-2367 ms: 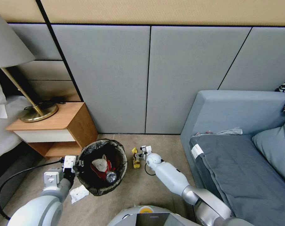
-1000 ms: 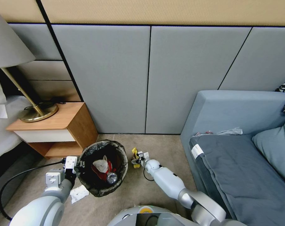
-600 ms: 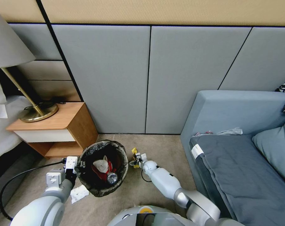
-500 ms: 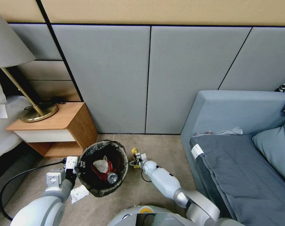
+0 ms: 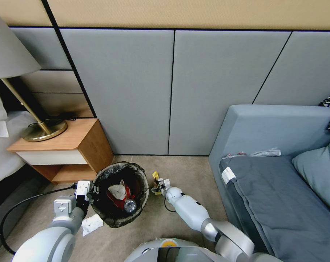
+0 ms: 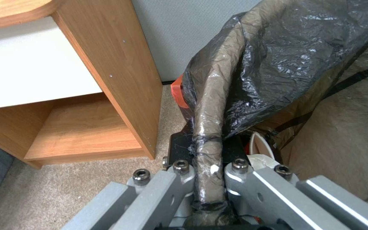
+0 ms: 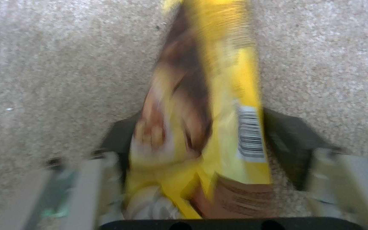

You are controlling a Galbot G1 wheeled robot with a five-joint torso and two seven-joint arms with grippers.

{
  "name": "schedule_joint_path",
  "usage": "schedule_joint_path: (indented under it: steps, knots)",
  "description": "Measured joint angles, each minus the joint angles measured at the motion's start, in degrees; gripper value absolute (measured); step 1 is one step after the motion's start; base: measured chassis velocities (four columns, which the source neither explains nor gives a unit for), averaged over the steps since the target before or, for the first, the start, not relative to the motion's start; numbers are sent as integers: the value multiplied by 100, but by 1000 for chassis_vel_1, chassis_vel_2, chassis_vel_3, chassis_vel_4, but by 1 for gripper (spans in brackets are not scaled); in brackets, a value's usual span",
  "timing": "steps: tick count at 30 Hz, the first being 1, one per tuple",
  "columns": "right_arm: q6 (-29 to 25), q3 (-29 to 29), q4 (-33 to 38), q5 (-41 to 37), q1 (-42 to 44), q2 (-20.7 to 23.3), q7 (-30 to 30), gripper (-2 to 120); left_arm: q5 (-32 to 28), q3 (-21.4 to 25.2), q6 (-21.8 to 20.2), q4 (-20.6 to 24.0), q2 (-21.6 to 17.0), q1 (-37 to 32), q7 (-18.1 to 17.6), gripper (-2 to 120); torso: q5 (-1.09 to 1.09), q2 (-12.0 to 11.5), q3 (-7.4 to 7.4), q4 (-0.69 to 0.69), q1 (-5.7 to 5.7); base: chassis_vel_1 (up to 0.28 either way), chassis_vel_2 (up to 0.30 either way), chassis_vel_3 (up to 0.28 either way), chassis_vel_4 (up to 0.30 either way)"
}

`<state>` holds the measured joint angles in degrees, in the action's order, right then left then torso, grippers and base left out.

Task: Pick up the trash bin, then pick up the garbage from the floor and place it into the trash bin.

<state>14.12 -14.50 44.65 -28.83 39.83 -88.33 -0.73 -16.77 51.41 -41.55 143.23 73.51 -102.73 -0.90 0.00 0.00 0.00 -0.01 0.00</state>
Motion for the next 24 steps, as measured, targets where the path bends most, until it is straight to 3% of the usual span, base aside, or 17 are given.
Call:
schedule_joint_path:
  steps: [10, 13, 24]
  knots:
    - [-32, 1, 0, 4, 21, 10, 5, 18, -5, 17, 3, 0, -4, -1, 1, 1, 0, 0, 0, 1, 0, 0, 0, 0, 0]
    - [-36, -1, 9, 10, 33, 40, 8, 2, -7, 17, 5, 0, 0, 1, 1, 1, 0, 0, 0, 0, 0, 0, 0, 0, 0]
    - [-196, 133, 441, 53, 114, 250, 261, 0, -38, 53, 8, 0, -14, -11, 1, 1, 0, 0, 0, 1, 0, 0, 0, 0, 0]
